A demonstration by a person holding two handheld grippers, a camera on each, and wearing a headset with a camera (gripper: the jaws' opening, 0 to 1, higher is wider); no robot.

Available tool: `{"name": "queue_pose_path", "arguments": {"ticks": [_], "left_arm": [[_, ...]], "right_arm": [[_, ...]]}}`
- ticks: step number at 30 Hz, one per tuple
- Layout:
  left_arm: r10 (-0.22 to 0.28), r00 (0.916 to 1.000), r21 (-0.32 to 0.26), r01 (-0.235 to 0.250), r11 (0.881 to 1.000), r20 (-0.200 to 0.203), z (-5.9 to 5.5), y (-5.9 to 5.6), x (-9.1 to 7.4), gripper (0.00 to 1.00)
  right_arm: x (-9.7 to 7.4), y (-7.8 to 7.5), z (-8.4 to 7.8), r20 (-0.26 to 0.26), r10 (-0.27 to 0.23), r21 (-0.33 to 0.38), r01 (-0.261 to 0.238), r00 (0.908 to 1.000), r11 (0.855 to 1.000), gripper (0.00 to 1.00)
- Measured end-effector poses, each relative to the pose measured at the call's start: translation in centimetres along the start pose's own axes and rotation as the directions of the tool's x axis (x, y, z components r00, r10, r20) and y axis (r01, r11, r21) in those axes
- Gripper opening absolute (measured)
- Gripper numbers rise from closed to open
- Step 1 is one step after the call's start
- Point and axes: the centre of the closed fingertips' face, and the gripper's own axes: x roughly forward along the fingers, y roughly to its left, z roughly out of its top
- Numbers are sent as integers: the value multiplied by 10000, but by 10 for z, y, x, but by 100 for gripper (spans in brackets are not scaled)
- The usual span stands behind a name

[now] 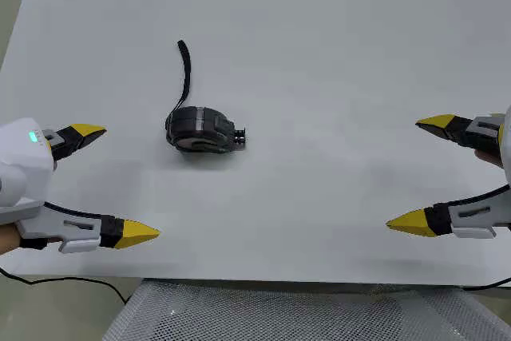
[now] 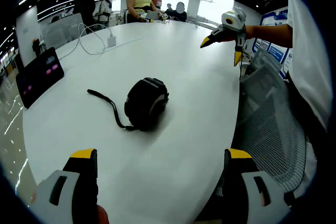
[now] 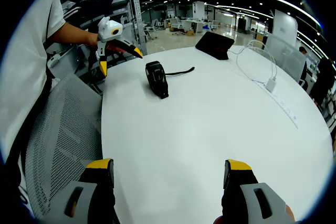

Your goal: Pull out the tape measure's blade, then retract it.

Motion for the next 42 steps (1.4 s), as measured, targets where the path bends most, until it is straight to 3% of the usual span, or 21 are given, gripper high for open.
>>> {"name": "queue_pose_path", "arguments": {"ticks": [25,36,42], "left_arm": [[-47,10000,24,47,10000,-47,0,1,1,97],[-141,9999,68,142,9999,-19,3,7,4,92],[-350,9993,180,352,9992,-136,5,11,14,93]], "right_arm": [[1,-3,4,161,-99,-31,100,9998,9999,87],[6,-6,4,137,52,-98,-51,9999,9999,84],[11,-10,7,188,90,-180,-86,9998,9998,84]]}}
